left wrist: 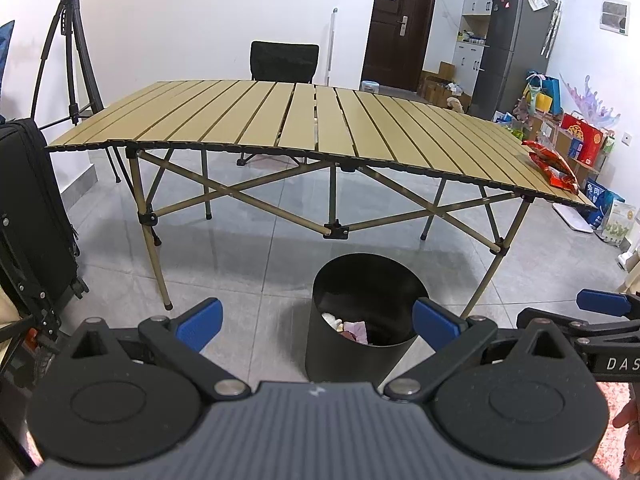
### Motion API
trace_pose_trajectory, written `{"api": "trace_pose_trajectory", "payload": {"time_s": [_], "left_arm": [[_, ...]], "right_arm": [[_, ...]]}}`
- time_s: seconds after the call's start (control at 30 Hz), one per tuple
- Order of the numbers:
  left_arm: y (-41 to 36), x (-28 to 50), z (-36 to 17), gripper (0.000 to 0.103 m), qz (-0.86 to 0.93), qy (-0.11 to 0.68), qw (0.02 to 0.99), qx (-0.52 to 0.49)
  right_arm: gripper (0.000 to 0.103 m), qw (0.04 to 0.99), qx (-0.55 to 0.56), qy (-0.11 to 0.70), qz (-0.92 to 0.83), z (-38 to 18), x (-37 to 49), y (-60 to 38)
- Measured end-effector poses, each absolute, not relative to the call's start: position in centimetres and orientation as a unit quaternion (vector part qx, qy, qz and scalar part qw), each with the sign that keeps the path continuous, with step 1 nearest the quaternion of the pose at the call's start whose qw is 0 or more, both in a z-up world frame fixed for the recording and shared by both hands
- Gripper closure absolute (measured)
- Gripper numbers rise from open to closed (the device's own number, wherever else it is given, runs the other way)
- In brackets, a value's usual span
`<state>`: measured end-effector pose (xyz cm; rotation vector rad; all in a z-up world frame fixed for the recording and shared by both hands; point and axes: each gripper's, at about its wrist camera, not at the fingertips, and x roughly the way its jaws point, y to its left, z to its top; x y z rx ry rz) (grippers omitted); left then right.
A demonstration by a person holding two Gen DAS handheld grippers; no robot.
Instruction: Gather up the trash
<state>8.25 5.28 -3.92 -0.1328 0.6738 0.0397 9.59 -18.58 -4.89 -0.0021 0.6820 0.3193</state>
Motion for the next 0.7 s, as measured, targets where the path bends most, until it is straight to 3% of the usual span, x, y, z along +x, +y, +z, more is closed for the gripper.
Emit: {"api": "trace_pose_trajectory", "payload": {"time_s": [0.7], "left_arm": [[5.34, 8.22, -4.05, 0.000, 0.011, 0.329, 0.942, -0.068]], "right_arm": [[0.000, 0.931, -0.001, 0.329, 0.157, -4.48, 9.50, -18.35]]}}
